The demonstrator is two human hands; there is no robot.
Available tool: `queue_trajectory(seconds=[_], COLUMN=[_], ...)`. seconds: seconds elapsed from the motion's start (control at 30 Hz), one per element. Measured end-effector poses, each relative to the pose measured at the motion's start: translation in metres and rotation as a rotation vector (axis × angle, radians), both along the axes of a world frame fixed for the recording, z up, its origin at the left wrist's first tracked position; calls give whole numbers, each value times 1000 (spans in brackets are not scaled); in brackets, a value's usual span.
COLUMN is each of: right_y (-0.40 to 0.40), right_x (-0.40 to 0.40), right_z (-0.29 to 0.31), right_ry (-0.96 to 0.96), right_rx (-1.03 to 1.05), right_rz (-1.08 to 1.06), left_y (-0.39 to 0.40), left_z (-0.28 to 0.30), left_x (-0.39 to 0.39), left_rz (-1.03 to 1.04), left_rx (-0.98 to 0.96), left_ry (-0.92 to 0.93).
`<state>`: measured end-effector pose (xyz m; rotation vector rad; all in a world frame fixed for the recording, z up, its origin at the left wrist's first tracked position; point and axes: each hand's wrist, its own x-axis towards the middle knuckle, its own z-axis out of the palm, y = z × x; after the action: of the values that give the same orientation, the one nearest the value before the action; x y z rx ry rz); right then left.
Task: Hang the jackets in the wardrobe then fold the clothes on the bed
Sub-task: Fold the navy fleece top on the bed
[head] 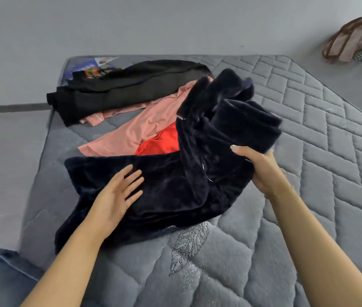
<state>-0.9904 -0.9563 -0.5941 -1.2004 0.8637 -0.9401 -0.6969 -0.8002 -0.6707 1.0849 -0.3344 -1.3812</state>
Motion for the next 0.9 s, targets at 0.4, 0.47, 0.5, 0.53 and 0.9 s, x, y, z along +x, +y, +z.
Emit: queue_trajectory(seconds=[0.4,0.47,0.5,0.53,0.9], right_y=[57,52,51,50,37], right_x=[107,106,107,107,117], right_z=[-29,-35,-35,-35,2], right_ry=[474,395,311,227,-127], right_rx=[-652,-573,-453,-299,112], right_rz=[-10,-70,-101,-123,-396], left_y=[-20,-35,-43,-50,-34], left_z=[4,4,3,2,33], left_x=[41,44,45,47,29], left_rz=[117,161,187,221,345], left_rx=[239,281,285,284,6], left_ry=[173,107,80,56,-181])
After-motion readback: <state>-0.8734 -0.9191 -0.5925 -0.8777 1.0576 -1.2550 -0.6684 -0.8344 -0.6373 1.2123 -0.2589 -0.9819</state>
